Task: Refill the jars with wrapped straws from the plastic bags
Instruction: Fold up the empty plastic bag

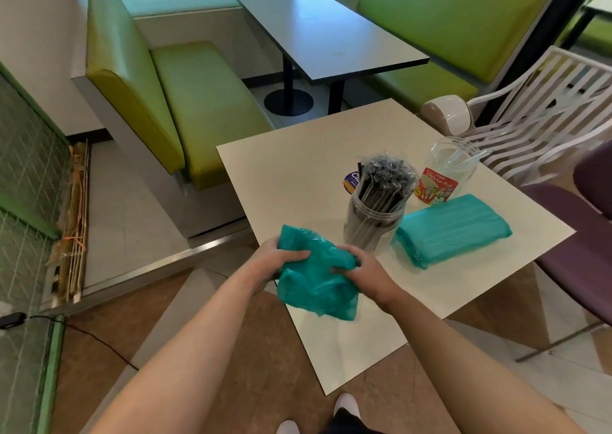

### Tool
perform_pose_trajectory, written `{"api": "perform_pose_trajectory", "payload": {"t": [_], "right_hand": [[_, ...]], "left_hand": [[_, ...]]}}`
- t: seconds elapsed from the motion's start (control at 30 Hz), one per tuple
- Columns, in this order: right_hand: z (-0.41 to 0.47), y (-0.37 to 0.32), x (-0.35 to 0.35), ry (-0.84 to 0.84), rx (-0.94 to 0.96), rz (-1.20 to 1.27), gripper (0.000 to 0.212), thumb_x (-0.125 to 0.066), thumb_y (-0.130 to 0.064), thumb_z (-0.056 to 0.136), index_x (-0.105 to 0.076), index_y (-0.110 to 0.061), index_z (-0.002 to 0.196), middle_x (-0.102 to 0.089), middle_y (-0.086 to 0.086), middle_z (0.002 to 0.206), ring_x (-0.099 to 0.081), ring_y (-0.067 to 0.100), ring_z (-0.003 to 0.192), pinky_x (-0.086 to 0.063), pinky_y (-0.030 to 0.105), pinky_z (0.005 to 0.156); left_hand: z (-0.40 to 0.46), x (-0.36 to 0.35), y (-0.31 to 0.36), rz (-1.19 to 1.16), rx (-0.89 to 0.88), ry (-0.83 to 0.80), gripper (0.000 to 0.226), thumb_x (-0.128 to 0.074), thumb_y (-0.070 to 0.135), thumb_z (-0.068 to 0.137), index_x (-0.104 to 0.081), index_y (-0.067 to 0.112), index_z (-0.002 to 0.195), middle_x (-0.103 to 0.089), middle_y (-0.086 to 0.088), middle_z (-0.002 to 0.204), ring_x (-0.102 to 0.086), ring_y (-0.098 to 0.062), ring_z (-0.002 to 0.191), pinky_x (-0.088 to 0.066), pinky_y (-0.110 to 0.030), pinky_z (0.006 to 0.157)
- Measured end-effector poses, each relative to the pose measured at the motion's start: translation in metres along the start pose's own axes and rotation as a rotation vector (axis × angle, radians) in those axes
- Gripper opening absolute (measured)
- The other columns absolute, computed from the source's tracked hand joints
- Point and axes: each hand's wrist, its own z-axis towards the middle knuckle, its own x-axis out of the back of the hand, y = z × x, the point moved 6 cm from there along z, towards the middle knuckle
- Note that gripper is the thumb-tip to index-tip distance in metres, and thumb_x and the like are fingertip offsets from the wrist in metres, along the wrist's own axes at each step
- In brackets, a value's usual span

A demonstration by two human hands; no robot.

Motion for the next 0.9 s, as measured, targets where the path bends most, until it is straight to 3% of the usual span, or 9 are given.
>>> {"api": "perform_pose_trajectory", "payload": {"t": [0.13,0.23,0.3,0.43,0.53,0.6,0.7,0.8,0.9], "right_hand": [[0.003,-0.007,0.013,0.210,0.051,-0.081,0.038,-0.056,0.005,0.086,-0.068,-0.015,0.116,-0.068,0.001,0.107,-0.062,0.008,0.090,-0.050,0.008,0.066],[0.004,-0.010,0.020,0.314,0.041,-0.035,0.040,-0.047,0.012,0.085,-0.072,-0.009,0.108,-0.072,0.010,0.104,-0.064,0.017,0.089,-0.050,0.012,0.065],[0.003,-0.013,0.023,0.327,0.036,0.009,0.045,-0.041,0.015,0.084,-0.072,-0.008,0.106,-0.070,0.012,0.107,-0.064,0.021,0.096,-0.052,0.019,0.072],[0.002,-0.014,0.010,0.112,-0.034,0.092,0.040,-0.047,0.000,0.080,-0.070,-0.009,0.111,-0.064,0.007,0.123,-0.057,0.025,0.116,-0.050,0.036,0.094],[-0.007,-0.011,-0.009,-0.160,-0.193,0.285,0.033,-0.058,-0.029,0.078,-0.071,-0.016,0.105,-0.065,0.006,0.119,-0.057,0.025,0.115,-0.049,0.049,0.094],[-0.007,-0.011,-0.012,-0.168,-0.217,0.335,0.032,-0.064,-0.044,0.082,-0.067,-0.018,0.099,-0.066,0.005,0.114,-0.061,0.025,0.111,-0.048,0.053,0.096],[-0.004,-0.011,-0.007,-0.029,-0.142,0.158,0.055,-0.080,-0.050,0.070,-0.057,-0.027,0.113,-0.063,0.003,0.117,-0.064,0.021,0.106,-0.055,0.046,0.091],[-0.005,-0.016,-0.001,0.054,-0.047,0.049,0.053,-0.085,-0.032,0.070,-0.061,-0.029,0.117,-0.064,0.000,0.113,-0.064,0.016,0.100,-0.057,0.032,0.087],[-0.006,-0.020,0.008,0.131,0.022,-0.017,0.043,-0.081,-0.019,0.075,-0.066,-0.024,0.114,-0.064,-0.006,0.106,-0.061,0.007,0.094,-0.053,0.018,0.076]], "left_hand": [[-0.008,-0.015,-0.003,0.103,0.068,-0.169,0.062,-0.080,0.021,0.079,-0.049,0.027,0.132,-0.059,0.004,0.128,-0.056,-0.017,0.118,-0.051,-0.036,0.089],[-0.009,-0.020,-0.007,0.174,0.081,-0.220,0.080,-0.081,0.008,0.076,-0.036,0.033,0.137,-0.048,0.007,0.131,-0.050,-0.020,0.124,-0.050,-0.039,0.098],[-0.007,-0.018,-0.008,0.183,0.052,-0.166,0.077,-0.079,0.005,0.077,-0.038,0.035,0.134,-0.047,0.006,0.129,-0.050,-0.020,0.121,-0.051,-0.040,0.099],[-0.005,-0.007,-0.001,0.250,-0.080,0.071,0.050,-0.074,0.004,0.082,-0.054,0.032,0.119,-0.057,-0.001,0.124,-0.059,-0.019,0.108,-0.057,-0.029,0.081],[-0.004,0.000,0.001,0.234,-0.145,0.196,0.038,-0.072,0.004,0.084,-0.059,0.025,0.112,-0.062,-0.004,0.117,-0.062,-0.019,0.100,-0.053,-0.022,0.071],[-0.005,0.000,0.002,0.248,-0.159,0.220,0.033,-0.071,0.005,0.085,-0.061,0.023,0.111,-0.064,-0.005,0.113,-0.063,-0.019,0.098,-0.051,-0.021,0.069],[-0.007,-0.002,0.004,0.263,-0.179,0.242,0.028,-0.067,0.004,0.088,-0.062,0.021,0.109,-0.064,-0.005,0.111,-0.063,-0.018,0.095,-0.051,-0.020,0.066],[-0.010,-0.008,0.006,0.245,-0.160,0.187,0.026,-0.061,0.003,0.091,-0.063,0.019,0.111,-0.063,-0.007,0.114,-0.064,-0.017,0.093,-0.052,-0.018,0.061],[-0.012,-0.015,0.005,0.186,-0.052,0.024,0.033,-0.056,0.003,0.093,-0.060,0.019,0.121,-0.061,-0.007,0.121,-0.064,-0.019,0.103,-0.058,-0.028,0.079]]}}
